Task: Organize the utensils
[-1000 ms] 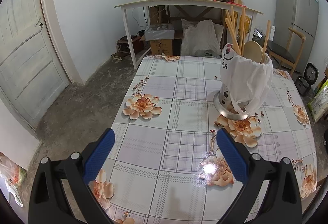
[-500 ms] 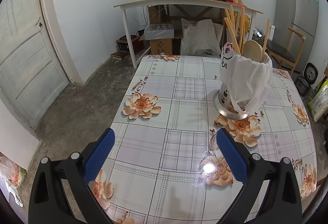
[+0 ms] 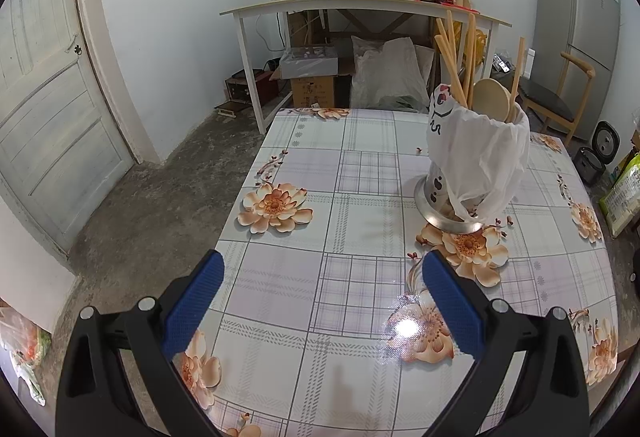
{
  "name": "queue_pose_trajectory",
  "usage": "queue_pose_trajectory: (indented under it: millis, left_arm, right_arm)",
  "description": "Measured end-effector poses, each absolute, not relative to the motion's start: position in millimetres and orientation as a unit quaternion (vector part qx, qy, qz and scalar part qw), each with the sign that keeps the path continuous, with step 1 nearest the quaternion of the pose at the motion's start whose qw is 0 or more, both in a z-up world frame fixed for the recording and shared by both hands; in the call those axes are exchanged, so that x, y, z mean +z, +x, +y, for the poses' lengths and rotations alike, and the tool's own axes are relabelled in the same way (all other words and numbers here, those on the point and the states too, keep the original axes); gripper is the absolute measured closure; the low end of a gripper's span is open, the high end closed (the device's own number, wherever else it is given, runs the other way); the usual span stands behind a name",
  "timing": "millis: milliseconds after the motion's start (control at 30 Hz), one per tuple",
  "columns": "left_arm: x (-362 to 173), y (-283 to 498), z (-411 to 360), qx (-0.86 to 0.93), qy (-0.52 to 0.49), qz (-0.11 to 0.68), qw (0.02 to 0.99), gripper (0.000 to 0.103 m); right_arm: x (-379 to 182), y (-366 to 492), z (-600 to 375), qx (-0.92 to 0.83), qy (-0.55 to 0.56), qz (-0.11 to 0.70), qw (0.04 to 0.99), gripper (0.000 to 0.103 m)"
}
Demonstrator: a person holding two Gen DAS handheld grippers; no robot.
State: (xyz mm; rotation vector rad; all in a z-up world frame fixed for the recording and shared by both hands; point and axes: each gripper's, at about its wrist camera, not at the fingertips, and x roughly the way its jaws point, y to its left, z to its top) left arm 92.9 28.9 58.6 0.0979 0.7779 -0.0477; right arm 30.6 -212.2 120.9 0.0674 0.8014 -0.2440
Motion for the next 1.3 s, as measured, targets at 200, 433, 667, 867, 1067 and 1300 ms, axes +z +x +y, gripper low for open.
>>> queue_pose_trajectory:
  millis: [200,433,667,867,1067,1300]
  left_arm:
    - [60.2,92.4,28.2,-0.024,0.048,0.377,0.925,0.006]
    - [60.7,92.4,27.4,-0.024,0.049,0.378,0.924,0.006]
    - [60.7,92.2,27.3,-0.024,0.049,0.378,0.924,0.006]
    - [60.6,92.2,26.5,-0.025,0.05,0.379,0.924,0.006]
    - [60.1,92.4,26.5,-0.025,0.049,0.379,0.924,0.006]
    - [58.1,91.8,28.3,-0.025,0.049,0.38,0.923,0.006]
  right_arm:
    - [121.3,30.3,-211.9,-0.118,0.032,0.388,0.913,0.008]
    - [122.4,30.7,-212.8,-0.117,0.032,0.388,0.914,0.008]
    - [121.6,30.6,-213.8,-0.117,0.032,0.388,0.914,0.008]
    - [121.1,31.3,-213.3,-0.115,0.03,0.389,0.913,0.008]
    - [120.6,31.5,-213.0,-0.115,0.031,0.389,0.913,0.008]
    - [120.2,31.6,-212.8,-0.115,0.029,0.389,0.913,0.008]
